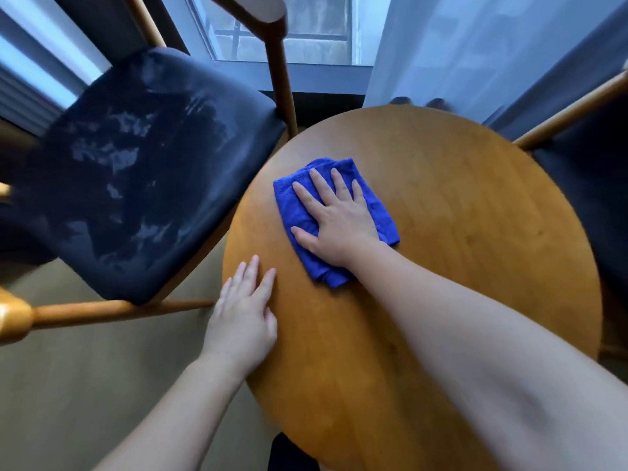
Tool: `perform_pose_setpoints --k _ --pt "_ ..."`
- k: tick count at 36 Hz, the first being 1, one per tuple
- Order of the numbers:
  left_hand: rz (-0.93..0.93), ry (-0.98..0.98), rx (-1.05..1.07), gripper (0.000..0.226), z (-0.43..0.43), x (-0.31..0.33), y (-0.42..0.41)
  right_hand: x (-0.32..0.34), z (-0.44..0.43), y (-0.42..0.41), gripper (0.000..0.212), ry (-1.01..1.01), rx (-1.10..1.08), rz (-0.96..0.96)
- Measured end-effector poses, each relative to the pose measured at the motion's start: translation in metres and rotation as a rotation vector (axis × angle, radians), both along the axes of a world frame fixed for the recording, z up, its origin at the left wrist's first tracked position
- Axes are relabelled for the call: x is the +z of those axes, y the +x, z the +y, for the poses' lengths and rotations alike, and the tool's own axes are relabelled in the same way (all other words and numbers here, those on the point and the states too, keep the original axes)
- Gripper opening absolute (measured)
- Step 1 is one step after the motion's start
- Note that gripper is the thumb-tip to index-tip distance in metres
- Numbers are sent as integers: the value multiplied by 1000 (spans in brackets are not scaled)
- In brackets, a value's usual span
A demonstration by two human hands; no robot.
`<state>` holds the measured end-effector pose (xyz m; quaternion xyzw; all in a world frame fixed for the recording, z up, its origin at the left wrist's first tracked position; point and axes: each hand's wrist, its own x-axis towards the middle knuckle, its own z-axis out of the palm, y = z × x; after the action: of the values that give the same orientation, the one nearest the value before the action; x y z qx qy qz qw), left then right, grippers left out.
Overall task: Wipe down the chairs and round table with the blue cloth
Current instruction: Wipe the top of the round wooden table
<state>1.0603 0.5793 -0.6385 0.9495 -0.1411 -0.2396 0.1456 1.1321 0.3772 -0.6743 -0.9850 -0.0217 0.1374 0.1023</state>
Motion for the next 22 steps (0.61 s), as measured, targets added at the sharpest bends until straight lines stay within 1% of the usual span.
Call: perform_pose_setpoints --k 2,7,16,22 --pt "50 52 20 62 1 -4 2 1 2 2 74 -10 9 5" --pt "85 62 45 62 0 -9 3 1 10 11 75 -49 40 -1" --pt "186 142 44 69 -7 -5 10 1 48 60 74 -18 43 -18" --pt "196 220 -9 73 -12 -7 11 -1 43 65 75 6 41 -28"
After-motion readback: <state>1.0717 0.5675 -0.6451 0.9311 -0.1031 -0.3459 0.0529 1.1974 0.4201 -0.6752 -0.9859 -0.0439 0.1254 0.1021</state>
